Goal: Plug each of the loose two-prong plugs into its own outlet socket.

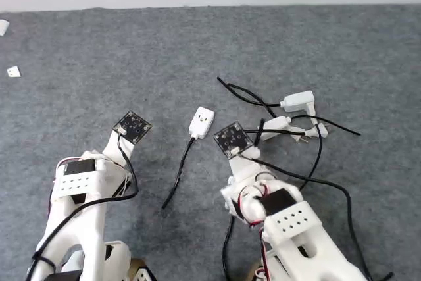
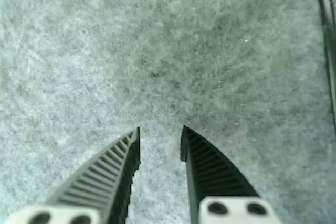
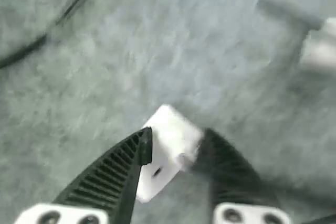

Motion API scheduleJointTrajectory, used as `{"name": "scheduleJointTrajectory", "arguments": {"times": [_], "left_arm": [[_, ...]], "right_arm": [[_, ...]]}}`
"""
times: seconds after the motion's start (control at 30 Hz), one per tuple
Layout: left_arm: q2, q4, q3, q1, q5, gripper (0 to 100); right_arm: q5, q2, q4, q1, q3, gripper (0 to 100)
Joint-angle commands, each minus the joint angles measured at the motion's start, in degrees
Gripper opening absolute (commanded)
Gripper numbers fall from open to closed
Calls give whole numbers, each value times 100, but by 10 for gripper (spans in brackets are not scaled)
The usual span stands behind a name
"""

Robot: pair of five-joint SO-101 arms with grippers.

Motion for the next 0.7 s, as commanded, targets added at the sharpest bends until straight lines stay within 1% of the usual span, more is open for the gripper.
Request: {"name": "scheduleJointTrajectory", "arguments": {"times": [0.0,0.1,0.2,0.33,0.4,0.53,0.67], "left_arm": [[-141,-88,-127,-35,26,115],[-141,-88,-127,-35,26,115],[-141,-88,-127,-35,26,115],[-141,-88,-127,-35,26,115],[-141,-88,-127,-35,26,115],[-141,-88,-127,-44,26,115],[-141,-88,-127,-44,26,115]], "right_arm": [[-492,-66,171,-286,-431,248],[-510,-57,136,-532,-440,248],[-527,189,92,-576,-484,251],[-826,1218,-22,-576,-932,251],[-862,1868,-4,-549,-1275,250],[-826,2703,224,-541,-1802,248],[-501,2800,207,-541,-1820,234]]}}
